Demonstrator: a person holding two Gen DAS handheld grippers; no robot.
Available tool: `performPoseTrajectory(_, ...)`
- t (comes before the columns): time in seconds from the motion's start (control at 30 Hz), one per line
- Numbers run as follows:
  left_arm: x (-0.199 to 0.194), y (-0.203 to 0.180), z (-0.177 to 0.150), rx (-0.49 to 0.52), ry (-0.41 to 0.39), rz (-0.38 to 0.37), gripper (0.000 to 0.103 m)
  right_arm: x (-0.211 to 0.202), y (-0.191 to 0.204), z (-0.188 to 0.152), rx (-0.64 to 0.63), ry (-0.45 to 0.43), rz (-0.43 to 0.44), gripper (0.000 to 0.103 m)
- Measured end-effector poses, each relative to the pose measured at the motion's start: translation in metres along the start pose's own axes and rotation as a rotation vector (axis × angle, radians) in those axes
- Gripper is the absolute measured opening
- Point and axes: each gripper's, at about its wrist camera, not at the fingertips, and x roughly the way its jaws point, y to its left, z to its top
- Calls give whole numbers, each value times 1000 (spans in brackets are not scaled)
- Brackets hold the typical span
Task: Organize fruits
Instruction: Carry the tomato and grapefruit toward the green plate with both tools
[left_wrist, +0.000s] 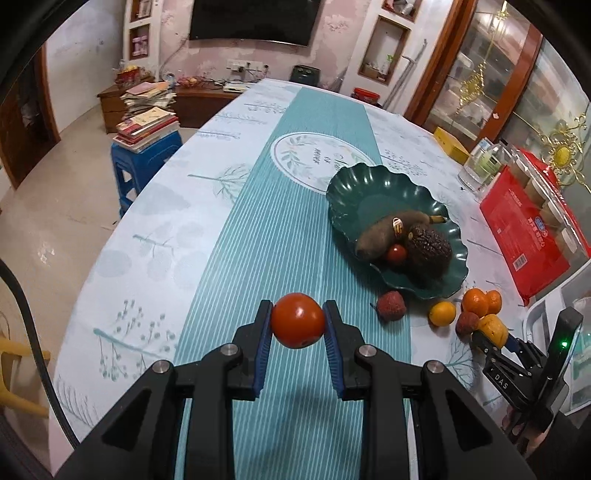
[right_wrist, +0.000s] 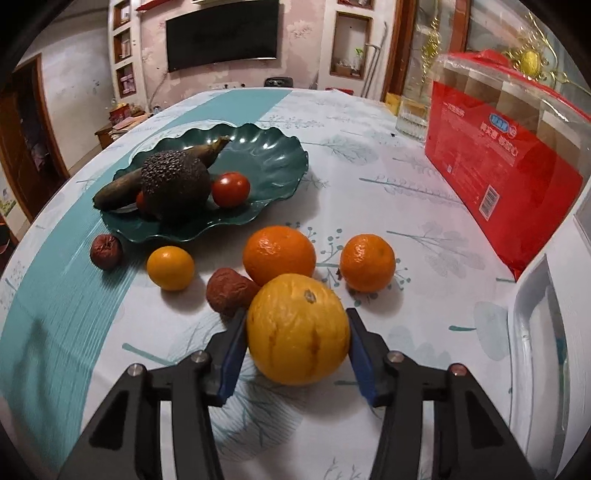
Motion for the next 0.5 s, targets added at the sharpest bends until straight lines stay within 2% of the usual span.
performPoseTrajectory(0.13, 5, -3, 22, 57, 17, -23, 25, -1, -5, 5, 69, 40, 7, 50)
performPoseTrajectory(0.3, 11, -9, 48, 114, 13, -39, 25, -13, -6, 18, 91, 27, -12, 50)
performPoseTrajectory(0.5, 24, -23, 86, 185, -14, -68, 25, -19, -1, 50, 81, -16, -16, 50)
